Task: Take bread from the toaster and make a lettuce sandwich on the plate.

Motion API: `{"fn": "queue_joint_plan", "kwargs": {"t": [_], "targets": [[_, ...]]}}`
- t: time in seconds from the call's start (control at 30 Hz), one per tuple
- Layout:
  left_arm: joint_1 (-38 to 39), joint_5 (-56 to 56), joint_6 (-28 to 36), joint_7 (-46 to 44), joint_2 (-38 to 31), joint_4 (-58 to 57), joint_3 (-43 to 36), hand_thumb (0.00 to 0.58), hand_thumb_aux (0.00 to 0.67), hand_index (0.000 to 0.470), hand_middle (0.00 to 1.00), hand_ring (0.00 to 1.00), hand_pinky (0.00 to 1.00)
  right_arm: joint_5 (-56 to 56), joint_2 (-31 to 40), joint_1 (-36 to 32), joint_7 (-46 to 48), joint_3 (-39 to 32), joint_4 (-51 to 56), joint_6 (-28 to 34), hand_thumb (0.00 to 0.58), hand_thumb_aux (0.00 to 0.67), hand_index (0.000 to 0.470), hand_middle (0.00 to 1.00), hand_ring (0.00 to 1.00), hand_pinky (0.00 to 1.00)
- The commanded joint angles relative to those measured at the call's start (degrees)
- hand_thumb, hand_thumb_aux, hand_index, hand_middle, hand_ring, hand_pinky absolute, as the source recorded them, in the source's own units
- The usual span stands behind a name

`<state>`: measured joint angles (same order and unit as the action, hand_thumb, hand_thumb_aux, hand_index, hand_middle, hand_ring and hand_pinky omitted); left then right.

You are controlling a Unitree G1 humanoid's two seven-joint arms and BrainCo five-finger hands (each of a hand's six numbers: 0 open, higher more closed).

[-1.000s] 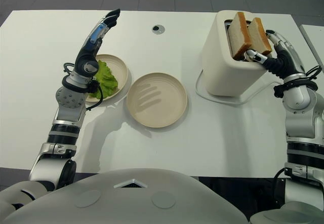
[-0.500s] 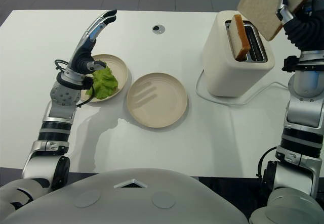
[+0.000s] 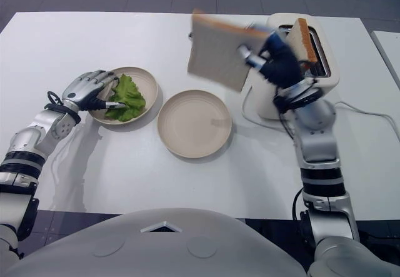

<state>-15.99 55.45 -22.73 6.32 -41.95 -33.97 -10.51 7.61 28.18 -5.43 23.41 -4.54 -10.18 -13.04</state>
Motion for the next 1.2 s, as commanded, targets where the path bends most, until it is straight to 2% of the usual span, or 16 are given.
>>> {"fn": "queue_joint_plan", "kwargs": {"t": [0.03,0.13,0.17,0.2,0.23,0.27,0.3,0.33,0.37,0.4,0.47,0.5,0.53,0.87,1.07,1.2], "targets": [[-0.4,-1.6,-0.7,-1.0,-0.4,-2.3,-3.2,0.000,0.000,0.000,0.00,0.00,0.00,-5.5,0.5,2.9,5.6,-7.3,5.0,0.5,0.580,0.670,0.470,1.00,1.00,1.00],[-0.7,-3.1,-1.7,-0.7,-0.5,-2.1,-4.8,0.000,0.000,0.000,0.00,0.00,0.00,-10.1,0.8,3.9,8.1,-11.2,8.9,0.1,0.580,0.670,0.470,1.00,1.00,1.00],[-0.9,-3.4,-2.0,0.0,-0.6,-2.1,-5.2,0.087,0.053,0.037,0.00,0.00,0.00,-11.7,1.1,3.9,8.4,-11.9,9.9,0.0,0.580,0.670,0.470,1.00,1.00,1.00],[-1.0,-3.7,-2.3,0.6,-0.6,-2.2,-5.5,0.223,0.145,0.101,0.00,0.00,0.00,-13.0,1.3,3.7,8.4,-12.3,10.7,-0.2,0.580,0.670,0.470,1.00,1.00,1.00],[-1.5,-4.2,-3.1,1.9,-0.6,-1.9,-5.6,0.445,0.347,0.243,0.00,0.00,0.00,-14.4,1.2,3.3,7.7,-12.3,11.5,-0.1,0.580,0.670,0.470,1.00,1.00,1.00],[-1.8,-5.1,-4.1,2.9,-0.5,-1.5,-5.5,0.511,0.439,0.308,0.00,0.00,0.00,-15.4,1.1,3.0,7.0,-12.2,12.0,-0.1,0.580,0.670,0.470,1.00,1.00,1.00],[-2.1,-6.4,-5.6,4.2,-0.3,-0.6,-5.2,0.570,0.583,0.409,0.00,0.00,0.00,-16.2,0.7,2.6,6.2,-11.9,12.5,-0.1,0.580,0.670,0.470,1.00,1.00,1.00],[-2.3,-8.2,-7.5,5.0,-0.1,0.6,-4.6,0.580,0.670,0.470,0.00,0.00,0.00,-17.2,0.4,2.3,5.2,-11.5,12.9,-0.2,0.526,0.465,0.326,1.00,1.00,1.00],[-2.4,-10.0,-9.1,5.3,0.1,1.7,-4.0,0.580,0.670,0.470,0.00,0.00,0.00,-18.0,0.2,1.9,4.3,-11.2,13.1,-0.3,0.000,0.000,0.000,1.00,1.00,1.00],[-2.5,-11.2,-10.4,5.9,0.1,2.5,-3.6,0.580,0.670,0.470,0.00,0.00,0.00,-18.6,0.0,1.6,3.5,-11.1,13.1,-0.5,0.000,0.000,0.000,0.99,0.99,0.99],[-2.5,-13.4,-12.7,6.5,0.2,3.7,-3.0,0.580,0.670,0.470,0.00,0.00,0.00,-19.8,-0.6,1.1,1.8,-10.5,12.7,-1.1,0.000,0.000,0.000,0.57,0.57,0.57],[-2.5,-14.6,-13.8,6.5,0.3,4.0,-2.7,0.580,0.670,0.470,0.00,0.00,0.00,-20.2,-0.8,1.0,1.2,-10.2,12.3,-1.3,0.000,0.000,0.000,0.10,0.10,0.10],[-2.4,-15.7,-15.0,6.3,0.5,4.2,-2.5,0.580,0.670,0.470,0.00,0.00,0.00,-20.7,-0.8,0.9,0.6,-9.9,11.8,-1.6,0.000,0.000,0.000,0.00,0.00,0.00],[-0.9,-23.8,-21.7,0.1,4.7,11.0,-3.8,0.580,0.670,0.470,0.00,0.00,0.00,-17.3,-2.3,-1.9,-6.3,0.2,5.2,-2.5,0.000,0.000,0.000,0.00,0.00,0.00],[-1.4,-19.5,-20.7,-2.1,10.5,13.8,-8.4,0.580,0.670,0.470,0.00,0.00,0.00,-15.4,-3.4,-2.6,-7.9,3.4,4.4,-2.5,0.000,0.000,0.000,0.00,0.00,0.00],[-2.9,-12.4,-18.3,-1.1,13.6,13.1,-12.4,0.580,0.670,0.470,0.00,0.00,0.00,-14.8,-4.2,-2.2,-7.2,3.4,3.5,-2.8,0.000,0.000,0.000,0.00,0.00,0.00]]}}
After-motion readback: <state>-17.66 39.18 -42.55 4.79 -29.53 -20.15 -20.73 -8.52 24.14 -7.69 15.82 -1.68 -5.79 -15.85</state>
